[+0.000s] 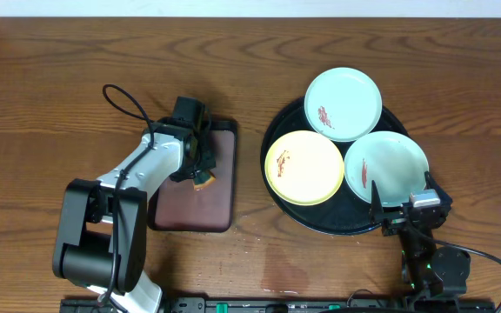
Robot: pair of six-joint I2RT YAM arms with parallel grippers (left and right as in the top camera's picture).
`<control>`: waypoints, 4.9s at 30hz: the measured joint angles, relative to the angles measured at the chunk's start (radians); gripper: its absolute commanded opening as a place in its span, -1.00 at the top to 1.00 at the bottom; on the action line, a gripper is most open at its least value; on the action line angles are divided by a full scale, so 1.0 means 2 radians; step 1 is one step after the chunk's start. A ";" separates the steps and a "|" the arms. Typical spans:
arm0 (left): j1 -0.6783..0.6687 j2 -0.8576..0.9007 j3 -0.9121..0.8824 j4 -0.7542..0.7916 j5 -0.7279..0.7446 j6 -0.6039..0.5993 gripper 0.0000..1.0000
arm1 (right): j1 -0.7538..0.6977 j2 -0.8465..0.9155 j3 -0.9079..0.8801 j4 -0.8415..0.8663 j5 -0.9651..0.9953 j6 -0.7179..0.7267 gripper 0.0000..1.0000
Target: Clean dirty plates on tray and stack at the side
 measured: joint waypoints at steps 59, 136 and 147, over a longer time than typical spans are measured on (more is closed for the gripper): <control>0.000 -0.420 -0.083 0.078 -0.038 0.000 0.85 | 0.000 0.000 0.000 0.000 0.000 0.000 -0.99; 0.000 -0.528 -0.166 0.280 0.069 0.264 0.85 | 0.000 0.000 0.000 0.000 0.000 -0.002 -0.98; 0.000 -0.432 -0.214 0.240 0.026 0.270 0.86 | 0.000 0.000 0.000 0.000 0.000 -0.002 -0.99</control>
